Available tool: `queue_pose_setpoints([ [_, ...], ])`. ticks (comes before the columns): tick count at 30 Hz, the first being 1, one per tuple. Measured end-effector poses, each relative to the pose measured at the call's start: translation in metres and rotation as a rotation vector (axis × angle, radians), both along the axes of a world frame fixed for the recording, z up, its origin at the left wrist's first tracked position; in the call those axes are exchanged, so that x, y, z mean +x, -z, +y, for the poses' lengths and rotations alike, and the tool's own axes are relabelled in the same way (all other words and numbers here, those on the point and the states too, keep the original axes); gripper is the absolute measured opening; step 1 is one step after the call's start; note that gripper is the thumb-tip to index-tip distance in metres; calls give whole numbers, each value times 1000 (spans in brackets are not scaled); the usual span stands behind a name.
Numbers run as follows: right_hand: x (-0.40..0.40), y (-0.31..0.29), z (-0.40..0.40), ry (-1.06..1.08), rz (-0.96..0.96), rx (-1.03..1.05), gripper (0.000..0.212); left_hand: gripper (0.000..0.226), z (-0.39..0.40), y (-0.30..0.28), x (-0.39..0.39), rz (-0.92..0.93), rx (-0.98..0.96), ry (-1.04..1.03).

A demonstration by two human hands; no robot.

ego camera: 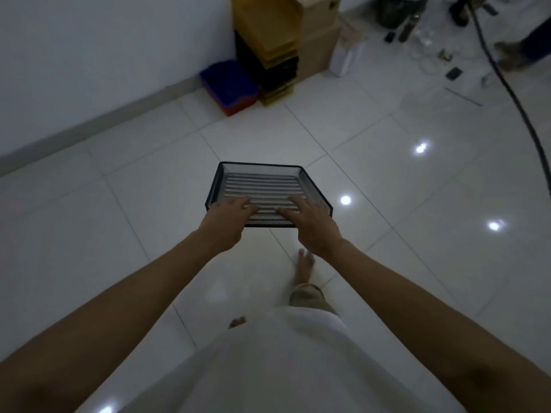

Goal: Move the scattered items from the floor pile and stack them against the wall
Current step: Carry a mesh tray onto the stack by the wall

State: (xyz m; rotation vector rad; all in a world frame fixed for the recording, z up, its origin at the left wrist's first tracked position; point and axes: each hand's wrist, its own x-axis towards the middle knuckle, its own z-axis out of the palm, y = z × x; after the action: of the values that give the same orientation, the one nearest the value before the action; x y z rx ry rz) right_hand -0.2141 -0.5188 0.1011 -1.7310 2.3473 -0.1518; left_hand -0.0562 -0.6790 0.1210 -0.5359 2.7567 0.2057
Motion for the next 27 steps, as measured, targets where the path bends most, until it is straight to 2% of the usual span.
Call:
queue_pose_setpoints([
  [7, -96, -2, -94, -88, -96, -34, 62, 71, -47, -1, -62, 48, -81, -180],
  [10, -134, -2, -129, -131, -175, 16, 60, 71, -60, -2, -93, 39, -96, -256],
  [15, -184, -3, -188, -275, -91, 110, 60, 69, -76, 5, -141, 39, -65, -467],
  [20, -213, 11, -238, -408, -23, 218, 59, 78, -108, 13, -171, 8, -77, -596],
  [27, -273, 26, -330, -339, -17, 218, 61, 72, -211, 32, -232, 74, -44, -600],
])
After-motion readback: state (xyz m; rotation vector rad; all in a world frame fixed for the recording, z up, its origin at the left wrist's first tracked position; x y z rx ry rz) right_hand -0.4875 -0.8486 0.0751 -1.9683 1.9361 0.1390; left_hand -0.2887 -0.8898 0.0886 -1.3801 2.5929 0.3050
